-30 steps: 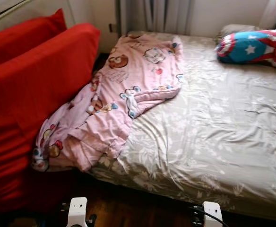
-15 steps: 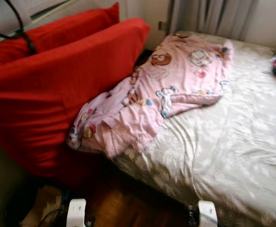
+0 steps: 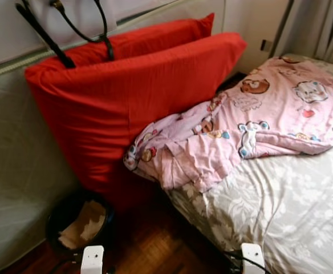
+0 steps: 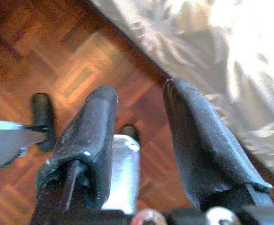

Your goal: Clean up the room

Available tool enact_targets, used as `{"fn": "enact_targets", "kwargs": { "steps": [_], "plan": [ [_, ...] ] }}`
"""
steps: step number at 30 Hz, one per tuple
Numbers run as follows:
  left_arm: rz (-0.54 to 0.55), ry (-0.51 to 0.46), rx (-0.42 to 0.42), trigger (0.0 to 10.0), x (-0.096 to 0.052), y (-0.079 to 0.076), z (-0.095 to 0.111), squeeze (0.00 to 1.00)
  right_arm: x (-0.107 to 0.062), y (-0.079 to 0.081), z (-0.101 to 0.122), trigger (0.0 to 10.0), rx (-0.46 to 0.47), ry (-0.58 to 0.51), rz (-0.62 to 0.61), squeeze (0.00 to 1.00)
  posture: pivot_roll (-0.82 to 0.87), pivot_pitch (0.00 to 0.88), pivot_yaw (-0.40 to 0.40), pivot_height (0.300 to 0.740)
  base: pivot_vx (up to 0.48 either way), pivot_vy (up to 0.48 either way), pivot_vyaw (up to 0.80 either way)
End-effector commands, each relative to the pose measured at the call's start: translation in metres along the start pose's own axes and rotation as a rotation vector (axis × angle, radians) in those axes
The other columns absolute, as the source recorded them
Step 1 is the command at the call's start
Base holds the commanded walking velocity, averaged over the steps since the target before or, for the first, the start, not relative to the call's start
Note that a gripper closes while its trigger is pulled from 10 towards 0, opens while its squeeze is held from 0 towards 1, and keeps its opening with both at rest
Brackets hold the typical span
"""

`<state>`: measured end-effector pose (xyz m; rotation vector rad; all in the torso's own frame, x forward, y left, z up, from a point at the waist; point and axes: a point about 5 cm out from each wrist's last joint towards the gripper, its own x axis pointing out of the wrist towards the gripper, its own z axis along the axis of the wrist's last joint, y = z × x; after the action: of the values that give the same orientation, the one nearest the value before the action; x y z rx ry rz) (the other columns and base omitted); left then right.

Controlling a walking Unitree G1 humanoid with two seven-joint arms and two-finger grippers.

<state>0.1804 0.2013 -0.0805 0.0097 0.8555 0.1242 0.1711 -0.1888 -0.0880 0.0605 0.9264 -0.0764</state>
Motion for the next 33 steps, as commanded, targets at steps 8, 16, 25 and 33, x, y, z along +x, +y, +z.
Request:
{"fn": "enact_targets", "kwargs": {
  "steps": [8, 16, 25, 33],
  "plan": [
    [0.018, 0.02, -0.014, 10.0, 0.0, 0.0025, -0.0017, 0.0, -0.0002, 0.0036, -0.0031, 10.0, 0.001, 0.014, 0.008, 0.0, -0.01, 0.111, -0.009, 0.74, 0.0, 0.377, 0.0],
    [0.021, 0.027, -0.014, 10.0, 0.0004, 0.003, -0.0013, 0.0, -0.0003, 0.0034, -0.0035, 10.0, -0.005, 0.013, 0.007, 0.0, -0.01, 0.113, -0.008, 0.74, 0.0, 0.408, 0.0],
    [0.016, 0.018, -0.01, 10.0, 0.0004, 0.003, -0.0004, 0.0, -0.0004, 0.0037, -0.0039, 10.0, 0.002, 0.013, 0.006, 0.0, -0.01, 0.114, -0.006, 0.74, 0.0, 0.084, 0.0],
    [0.006, 0.015, -0.011, 10.0, 0.0003, 0.002, -0.0004, 0.0, -0.0004, 0.004, -0.0035, 10.0, 0.006, 0.009, 0.006, 0.0, -0.01, 0.12, -0.002, 0.74, 0.0, 0.0, 0.0]
  ]
}}
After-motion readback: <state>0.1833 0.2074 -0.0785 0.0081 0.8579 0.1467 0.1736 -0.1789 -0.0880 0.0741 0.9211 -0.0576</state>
